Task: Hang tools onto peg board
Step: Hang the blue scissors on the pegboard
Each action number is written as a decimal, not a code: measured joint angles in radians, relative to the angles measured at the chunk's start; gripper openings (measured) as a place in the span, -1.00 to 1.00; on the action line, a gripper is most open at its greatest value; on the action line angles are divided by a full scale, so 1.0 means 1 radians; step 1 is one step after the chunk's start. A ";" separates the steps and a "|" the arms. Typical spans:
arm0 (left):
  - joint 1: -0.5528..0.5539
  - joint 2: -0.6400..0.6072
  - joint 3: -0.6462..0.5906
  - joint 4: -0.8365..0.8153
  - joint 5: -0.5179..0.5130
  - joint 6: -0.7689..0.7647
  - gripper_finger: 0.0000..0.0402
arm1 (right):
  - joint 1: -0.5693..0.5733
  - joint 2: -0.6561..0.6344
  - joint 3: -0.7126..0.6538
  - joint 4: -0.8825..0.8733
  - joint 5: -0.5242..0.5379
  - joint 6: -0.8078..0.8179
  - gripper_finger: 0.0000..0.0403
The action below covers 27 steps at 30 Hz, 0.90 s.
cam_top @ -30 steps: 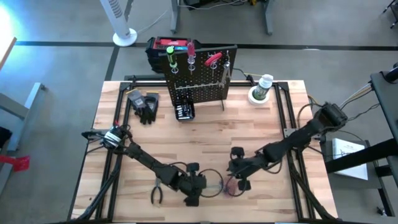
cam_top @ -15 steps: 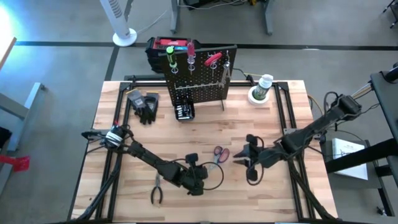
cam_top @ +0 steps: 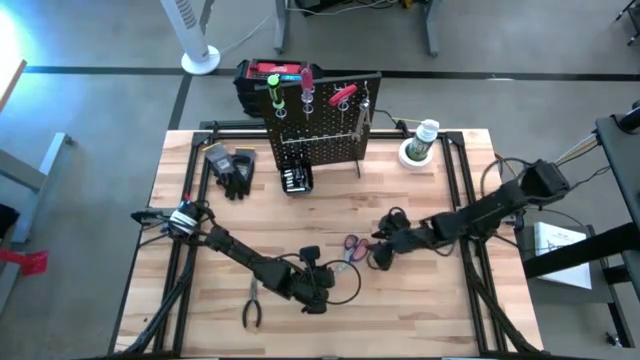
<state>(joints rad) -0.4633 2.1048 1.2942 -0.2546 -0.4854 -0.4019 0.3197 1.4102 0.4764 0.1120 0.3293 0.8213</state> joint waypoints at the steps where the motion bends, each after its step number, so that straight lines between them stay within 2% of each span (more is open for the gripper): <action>1: 0.000 0.000 0.000 0.000 0.000 0.000 -1.00 | -0.015 0.023 0.004 -0.001 -0.025 0.001 0.05; 6: 0.000 0.000 0.000 0.002 0.002 -0.003 -1.00 | -0.078 0.156 0.043 0.001 -0.110 0.011 0.05; 11: 0.001 0.000 -0.001 -0.001 0.001 -0.003 -1.00 | -0.104 0.248 0.093 0.018 -0.137 -0.019 -0.08; 14: 0.000 -0.001 -0.001 -0.006 0.001 -0.003 -1.00 | -0.106 0.259 0.111 0.002 -0.143 -0.055 -0.27; 20: -0.001 -0.005 0.000 -0.017 -0.009 -0.012 -1.00 | -0.108 0.238 0.145 -0.098 -0.150 -0.118 -0.88; 24: 0.001 -0.027 -0.004 -0.082 -0.028 -0.044 -1.00 | -0.103 0.206 0.140 -0.130 -0.145 -0.181 -0.96; 27: -0.002 -0.062 -0.004 -0.172 -0.030 -0.076 -1.00 | -0.102 0.161 0.135 -0.160 -0.066 -0.209 -0.98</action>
<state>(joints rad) -0.4649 2.0429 1.2900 -0.4264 -0.5154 -0.4783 0.2177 1.5715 0.6109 -0.0476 0.2636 0.6126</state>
